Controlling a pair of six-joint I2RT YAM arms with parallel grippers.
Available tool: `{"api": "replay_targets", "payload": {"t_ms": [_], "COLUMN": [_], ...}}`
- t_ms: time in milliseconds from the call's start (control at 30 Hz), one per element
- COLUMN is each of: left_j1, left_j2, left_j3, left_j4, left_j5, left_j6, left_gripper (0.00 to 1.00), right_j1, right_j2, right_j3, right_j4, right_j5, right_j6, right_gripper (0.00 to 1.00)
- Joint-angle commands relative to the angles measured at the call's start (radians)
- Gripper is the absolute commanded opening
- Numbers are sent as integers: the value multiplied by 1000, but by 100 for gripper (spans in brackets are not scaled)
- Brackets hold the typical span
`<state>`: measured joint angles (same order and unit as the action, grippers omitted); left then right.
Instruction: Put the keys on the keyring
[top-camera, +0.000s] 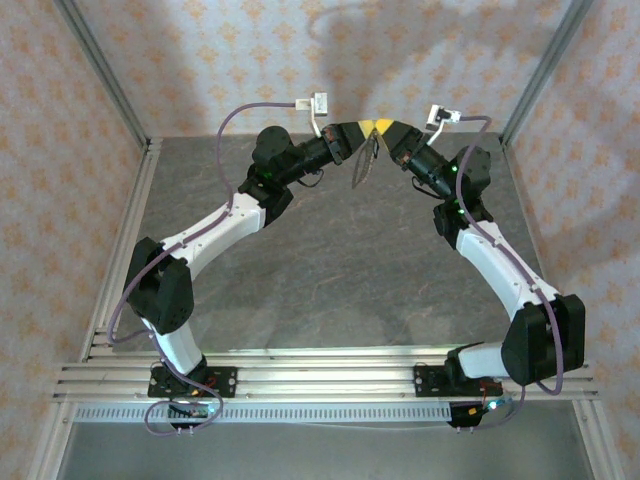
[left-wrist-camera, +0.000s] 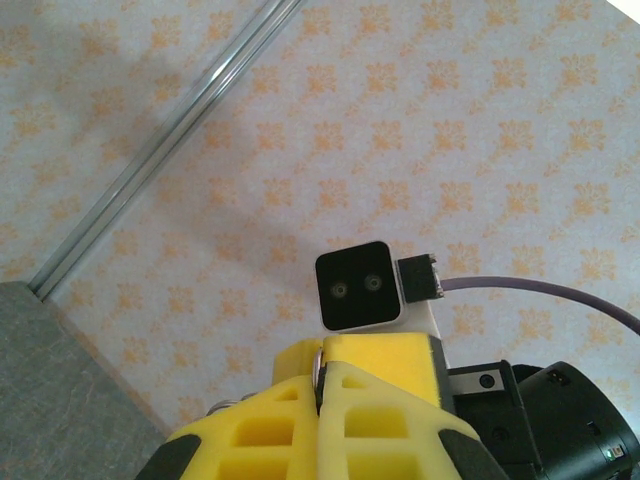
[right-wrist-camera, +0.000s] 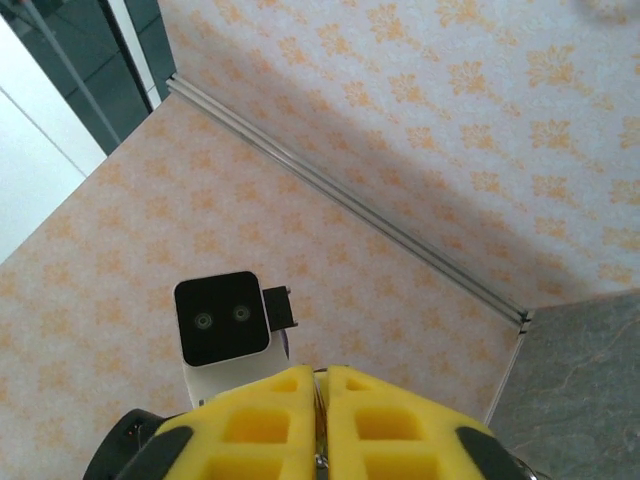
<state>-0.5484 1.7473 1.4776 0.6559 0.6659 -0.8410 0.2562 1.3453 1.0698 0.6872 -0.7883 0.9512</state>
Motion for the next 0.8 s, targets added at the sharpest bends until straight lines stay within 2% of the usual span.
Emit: {"api": "replay_targets", "payload": {"t_ms": [0, 267, 333, 433, 467, 600, 767], "left_j1": [-8, -8, -6, 8, 14, 57, 83], "left_j2": [-3, -24, -42, -71, -80, -102, -96], "left_j3": [16, 27, 27, 21, 17, 22, 83], "left_j4": [36, -36, -76, -129, -137, -189, -321], "left_j5": [-15, -14, -18, -31, -32, 0, 85], "left_j6": [3, 46, 76, 115, 121, 143, 223], "left_gripper": [0, 2, 16, 42, 46, 55, 58], "right_j1": [8, 1, -7, -26, -32, -61, -78], "right_j2": [-23, -24, -21, -19, -18, -12, 1], "right_j3": [29, 33, 37, 51, 56, 76, 108], "right_j4": [10, -62, -57, -74, -82, -102, -130], "right_j5": [-30, -23, -39, -77, -90, -154, -235], "right_j6": [-26, -86, -87, -102, -107, -120, -146], "right_gripper": [0, 0, 0, 0, 0, 0, 0]}}
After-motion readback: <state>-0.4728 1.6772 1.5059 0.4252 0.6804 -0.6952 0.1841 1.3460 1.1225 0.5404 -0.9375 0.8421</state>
